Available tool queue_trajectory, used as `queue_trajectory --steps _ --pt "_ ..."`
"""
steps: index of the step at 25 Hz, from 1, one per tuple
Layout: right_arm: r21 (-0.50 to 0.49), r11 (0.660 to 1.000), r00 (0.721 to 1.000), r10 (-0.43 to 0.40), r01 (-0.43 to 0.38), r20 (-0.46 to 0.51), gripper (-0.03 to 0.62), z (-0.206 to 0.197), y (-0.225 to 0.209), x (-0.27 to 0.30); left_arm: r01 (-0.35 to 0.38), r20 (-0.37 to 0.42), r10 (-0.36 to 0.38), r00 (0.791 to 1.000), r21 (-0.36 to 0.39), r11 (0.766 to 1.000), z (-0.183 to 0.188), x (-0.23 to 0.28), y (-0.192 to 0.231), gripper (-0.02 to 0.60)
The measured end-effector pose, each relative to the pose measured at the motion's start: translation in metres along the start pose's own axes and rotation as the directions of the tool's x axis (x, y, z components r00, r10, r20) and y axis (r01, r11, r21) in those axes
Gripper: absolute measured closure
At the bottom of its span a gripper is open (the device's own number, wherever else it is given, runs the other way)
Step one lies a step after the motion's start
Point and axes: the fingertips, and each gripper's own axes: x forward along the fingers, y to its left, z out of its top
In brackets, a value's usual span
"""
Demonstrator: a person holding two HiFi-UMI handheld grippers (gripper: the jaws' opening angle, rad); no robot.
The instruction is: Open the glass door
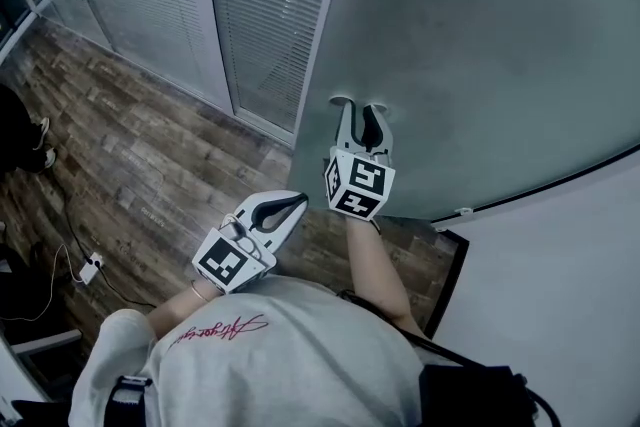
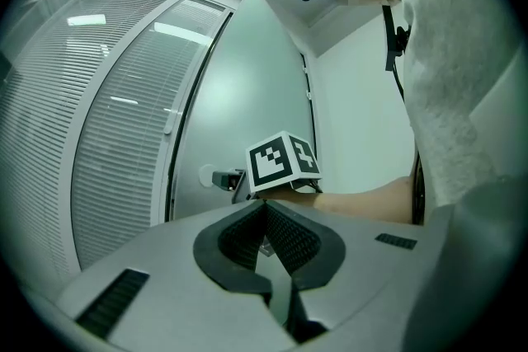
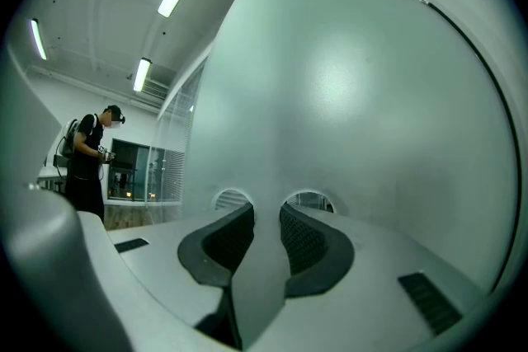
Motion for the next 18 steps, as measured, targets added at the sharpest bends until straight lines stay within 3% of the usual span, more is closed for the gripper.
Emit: queue_trajectory --steps 11,18 --pt "-0.012 0.997 0.997 0.077 -0.077 0.007 0.485 0.003 0.019 -0.054 -0.108 0.014 0.108 0.994 0.005 0.994 -0.003 -0.039 -0.034 0.569" --pt "-0.013 0.995 0.996 0.094 -0.094 0.006 0.485 0.002 0.028 -0.09 -0.102 0.043 0.101 0.994 0.028 0.994 0.009 -0.058 -0.048 0.569"
